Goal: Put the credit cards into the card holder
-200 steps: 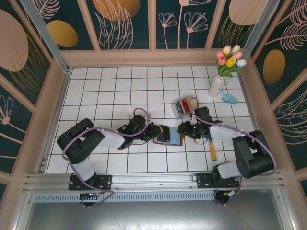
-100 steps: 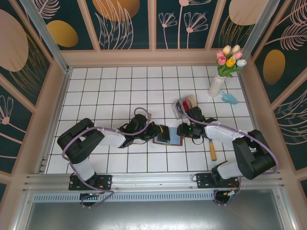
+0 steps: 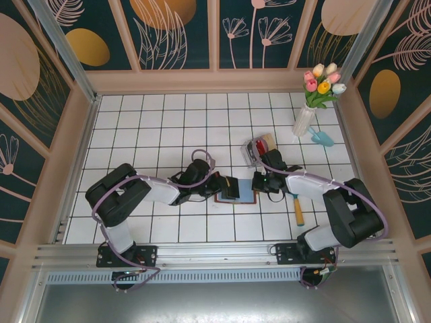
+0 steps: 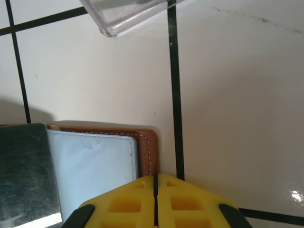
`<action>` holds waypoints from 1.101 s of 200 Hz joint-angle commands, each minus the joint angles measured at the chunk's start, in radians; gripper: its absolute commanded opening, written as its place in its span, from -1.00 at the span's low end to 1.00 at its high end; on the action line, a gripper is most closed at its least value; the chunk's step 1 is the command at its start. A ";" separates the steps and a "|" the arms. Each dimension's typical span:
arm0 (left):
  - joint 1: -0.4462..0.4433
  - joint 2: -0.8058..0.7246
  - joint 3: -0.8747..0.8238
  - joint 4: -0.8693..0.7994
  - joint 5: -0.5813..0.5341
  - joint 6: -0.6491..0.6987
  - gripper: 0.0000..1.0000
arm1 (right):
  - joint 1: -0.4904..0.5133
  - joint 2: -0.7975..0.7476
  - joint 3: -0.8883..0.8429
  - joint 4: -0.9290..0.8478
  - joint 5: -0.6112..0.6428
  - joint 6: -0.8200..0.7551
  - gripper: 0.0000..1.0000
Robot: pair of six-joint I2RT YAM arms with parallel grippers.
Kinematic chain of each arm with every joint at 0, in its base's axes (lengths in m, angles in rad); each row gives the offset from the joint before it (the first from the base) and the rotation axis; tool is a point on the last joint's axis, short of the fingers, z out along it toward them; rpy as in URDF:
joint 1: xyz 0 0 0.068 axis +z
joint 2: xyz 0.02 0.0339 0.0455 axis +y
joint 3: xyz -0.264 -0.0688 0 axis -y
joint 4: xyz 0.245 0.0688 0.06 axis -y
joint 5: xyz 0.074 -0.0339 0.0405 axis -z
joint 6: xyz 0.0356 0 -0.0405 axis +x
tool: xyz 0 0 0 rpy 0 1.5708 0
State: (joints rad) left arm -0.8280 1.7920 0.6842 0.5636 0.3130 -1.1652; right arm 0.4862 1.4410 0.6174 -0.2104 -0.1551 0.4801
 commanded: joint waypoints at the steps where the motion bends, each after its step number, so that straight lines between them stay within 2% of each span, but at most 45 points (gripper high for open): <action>1: -0.019 0.036 0.039 -0.053 0.035 0.056 -1.00 | 0.008 0.038 -0.030 0.009 -0.034 0.007 -0.86; 73: -0.033 0.054 0.042 -0.099 0.067 0.067 -1.00 | 0.007 0.055 -0.029 0.022 -0.035 0.014 -0.86; 102: -0.034 0.063 0.029 -0.020 0.060 -0.002 -0.99 | 0.007 0.054 -0.037 0.034 -0.068 0.025 -0.88; 126: -0.039 0.078 0.027 0.038 0.031 -0.066 -0.99 | 0.006 0.045 -0.065 0.065 -0.128 0.057 -0.98; 153: -0.050 0.085 0.026 0.080 0.010 -0.099 -0.98 | 0.006 0.032 -0.104 0.101 -0.167 0.098 -1.00; 220: -0.096 0.113 0.050 0.015 -0.061 -0.120 -0.88 | 0.000 -0.008 -0.138 0.117 -0.200 0.154 -1.00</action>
State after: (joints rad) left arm -0.8967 1.8709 0.7250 0.6094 0.2943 -1.2556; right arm 0.4770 1.4376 0.5289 -0.0154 -0.2886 0.5911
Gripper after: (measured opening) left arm 0.060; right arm 0.082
